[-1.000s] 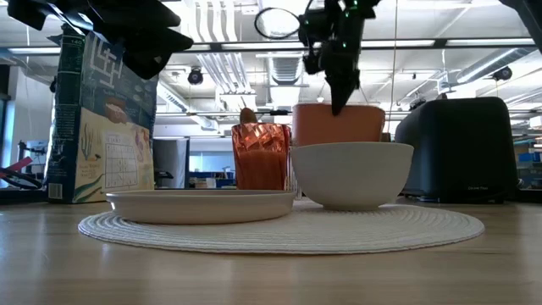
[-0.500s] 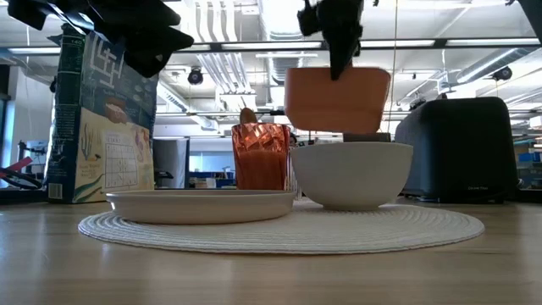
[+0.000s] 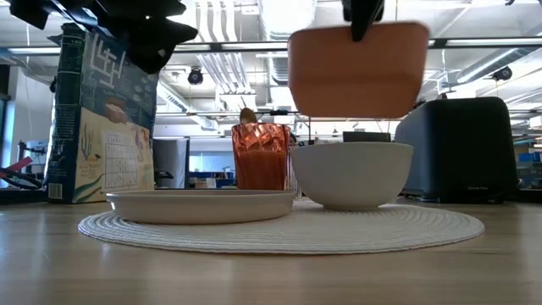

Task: Arrange a breakfast setting
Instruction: Move the orange bin with the red apple to the bottom right of the table, then move the silverware cup with the spoon to the top right of the table

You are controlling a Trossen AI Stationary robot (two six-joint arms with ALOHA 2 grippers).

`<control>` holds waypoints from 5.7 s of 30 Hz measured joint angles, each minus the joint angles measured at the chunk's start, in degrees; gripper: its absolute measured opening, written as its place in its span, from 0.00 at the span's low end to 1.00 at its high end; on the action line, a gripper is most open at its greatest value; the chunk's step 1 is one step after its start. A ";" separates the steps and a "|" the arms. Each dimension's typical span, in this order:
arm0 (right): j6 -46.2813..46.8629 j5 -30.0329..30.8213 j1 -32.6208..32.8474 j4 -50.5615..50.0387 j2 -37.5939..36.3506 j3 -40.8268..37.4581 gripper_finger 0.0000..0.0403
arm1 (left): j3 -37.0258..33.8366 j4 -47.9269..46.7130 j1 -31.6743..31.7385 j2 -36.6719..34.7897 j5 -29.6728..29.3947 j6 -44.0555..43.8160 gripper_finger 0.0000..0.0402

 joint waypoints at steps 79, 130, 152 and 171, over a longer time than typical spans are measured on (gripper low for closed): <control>113.18 -18.26 45.20 25.90 -0.55 -35.94 0.02 | -0.02 -3.19 0.72 -0.77 18.00 9.06 0.36; 94.37 -19.28 40.90 12.89 -3.75 -30.60 0.41 | -0.04 -11.30 11.89 -6.14 33.93 4.83 0.33; 45.03 34.43 18.51 0.52 -21.39 -32.08 0.41 | 1.81 -6.66 14.46 -9.93 32.85 0.02 0.29; 26.64 44.57 11.00 24.26 -47.40 -60.46 0.41 | 3.44 -8.39 13.90 -9.29 27.82 -0.56 0.29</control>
